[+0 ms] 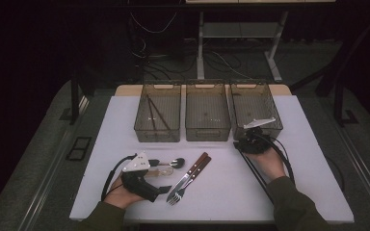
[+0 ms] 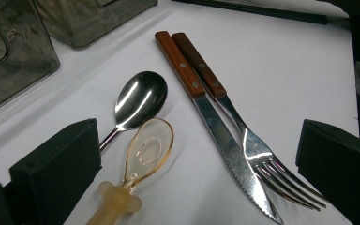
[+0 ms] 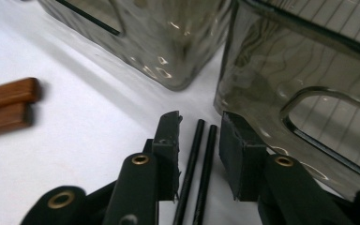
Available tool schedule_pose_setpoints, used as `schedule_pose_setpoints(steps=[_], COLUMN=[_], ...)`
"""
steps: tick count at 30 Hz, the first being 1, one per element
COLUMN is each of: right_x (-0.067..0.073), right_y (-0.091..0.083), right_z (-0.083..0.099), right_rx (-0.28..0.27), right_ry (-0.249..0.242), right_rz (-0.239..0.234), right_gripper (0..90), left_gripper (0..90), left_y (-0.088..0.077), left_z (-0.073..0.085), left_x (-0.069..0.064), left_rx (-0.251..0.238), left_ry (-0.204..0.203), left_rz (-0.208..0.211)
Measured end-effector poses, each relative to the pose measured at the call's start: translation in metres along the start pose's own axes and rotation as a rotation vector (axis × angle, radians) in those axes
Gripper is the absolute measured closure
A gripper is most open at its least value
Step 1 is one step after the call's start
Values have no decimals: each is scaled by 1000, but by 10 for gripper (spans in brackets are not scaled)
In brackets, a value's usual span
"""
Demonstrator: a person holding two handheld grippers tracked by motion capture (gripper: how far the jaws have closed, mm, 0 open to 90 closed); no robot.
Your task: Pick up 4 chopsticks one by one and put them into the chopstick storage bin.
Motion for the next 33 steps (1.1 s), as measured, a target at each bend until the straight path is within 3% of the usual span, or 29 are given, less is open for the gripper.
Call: schedule_pose_setpoints(steps=[10,17,27,33], right_x=[0,2,21,27], right_y=[6,6,10,11], right_z=[3,3,0,-1], right_rx=[21,22,19,22], right_ry=[-28,-42,-102,-129], right_rz=[37,39,-44,-50], right_gripper=[790,805,842,845], left_gripper=[0,0,0,0], left_y=[-1,0,-1,-1], left_z=[0,0,0,0], left_x=[0,0,0,0], left_rx=[-5,-6,-12,-10], left_ry=[-2,-2,-3,0], left_rz=[0,1,-1,0])
Point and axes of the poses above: each handheld gripper's, and its own axes: y roughly forward along the jaws, z roughly out of its underside, x roughly to its left, the point moved 4 cm from there along y, roughly forward along the jaws, and after that the axes turned 9 degrees about x, right-handed, at the moved point
